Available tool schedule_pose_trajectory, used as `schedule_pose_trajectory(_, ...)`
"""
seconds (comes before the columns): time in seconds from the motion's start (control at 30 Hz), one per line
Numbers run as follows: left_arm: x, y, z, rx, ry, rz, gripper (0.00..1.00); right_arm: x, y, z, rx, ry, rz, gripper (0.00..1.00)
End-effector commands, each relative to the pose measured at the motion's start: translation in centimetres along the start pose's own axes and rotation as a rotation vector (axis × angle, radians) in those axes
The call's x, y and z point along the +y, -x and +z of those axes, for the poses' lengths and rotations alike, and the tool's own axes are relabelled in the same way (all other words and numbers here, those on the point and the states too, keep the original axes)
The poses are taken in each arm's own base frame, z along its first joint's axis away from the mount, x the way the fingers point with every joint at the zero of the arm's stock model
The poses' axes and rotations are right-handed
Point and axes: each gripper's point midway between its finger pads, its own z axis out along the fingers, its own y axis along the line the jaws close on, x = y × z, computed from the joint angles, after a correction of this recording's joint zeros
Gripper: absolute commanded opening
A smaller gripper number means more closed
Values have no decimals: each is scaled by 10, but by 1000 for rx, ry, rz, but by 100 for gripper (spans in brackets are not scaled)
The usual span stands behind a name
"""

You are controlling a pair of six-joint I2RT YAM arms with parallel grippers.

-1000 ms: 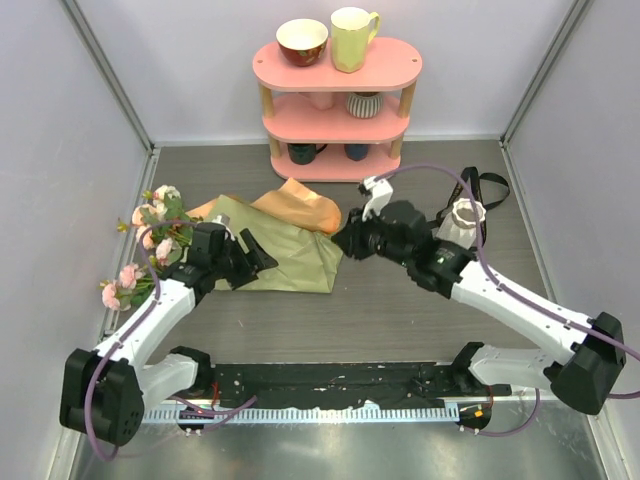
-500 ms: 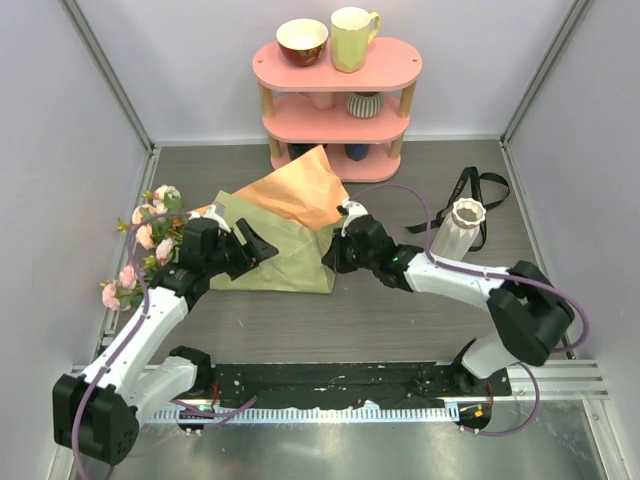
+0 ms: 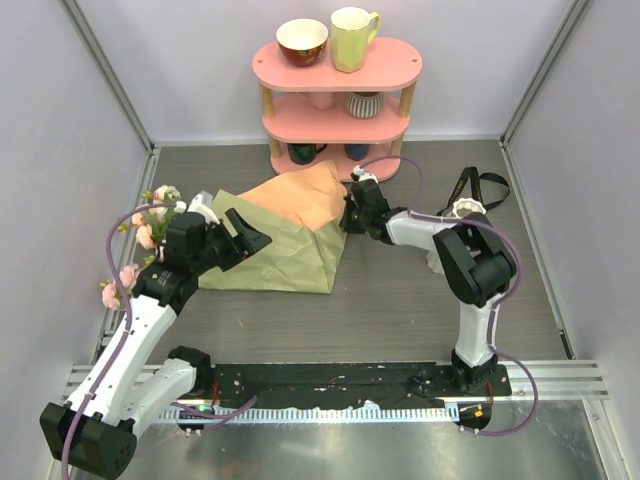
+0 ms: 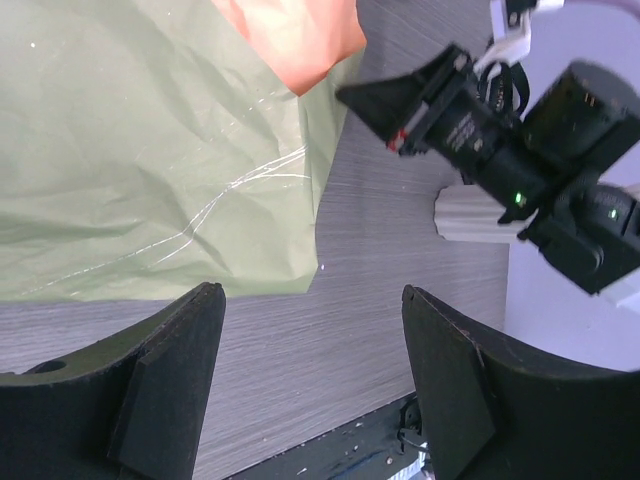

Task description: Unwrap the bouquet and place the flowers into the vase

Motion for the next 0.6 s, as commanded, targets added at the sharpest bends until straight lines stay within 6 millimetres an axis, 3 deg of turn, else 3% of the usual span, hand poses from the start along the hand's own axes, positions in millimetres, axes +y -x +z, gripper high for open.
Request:
schedule_pose_trajectory(0.0, -14, 9, -8, -18, -32, 26, 75, 22, 54, 16, -75, 17, -82, 1)
schedule_pose_trajectory(0.03, -15, 10, -9, -20, -34, 26, 75, 14, 42, 20, -8, -17, -104, 1)
schedule_pose_trajectory(0.13, -17, 12, -13, -28, -35, 33, 76, 17, 57, 8, -27, -40, -94, 3)
schedule_pose_trajectory(0.2, -17, 14, -15, -39, -33, 41, 76, 15, 52, -4, -16, -42, -70, 8)
schedule_pose_trajectory(0.23, -18, 15, -16, -42, -34, 45, 76, 19, 51, -11, -19, -19, -57, 10)
schedule_pose_trajectory(0.27, -20, 18, -17, -52, -37, 55, 77, 26, 47, -34, -31, 33, -14, 14)
schedule_pose_trajectory(0.3, -21, 20, -17, -55, -36, 60, 78, 38, 45, -43, -31, 108, -3, 18)
schedule_pose_trajectory(0.33, -22, 20, -17, -54, -38, 67, 79, 36, 30, -48, -6, 121, 15, 20)
schedule_pose_trajectory(0.37, -25, 23, -16, -56, -43, 70, 79, 44, 34, -61, -20, 166, 43, 22)
schedule_pose_trajectory(0.4, -27, 24, -15, -52, -47, 74, 80, 54, 36, -65, -38, 219, 50, 26)
schedule_pose_trajectory(0.43, -31, 26, -16, -54, -58, 77, 80, 60, 19, -69, 11, 281, 51, 28)
schedule_pose_trajectory(0.57, -35, 24, -12, -34, -78, 73, 80, 73, 7, -82, 37, 388, 53, 41)
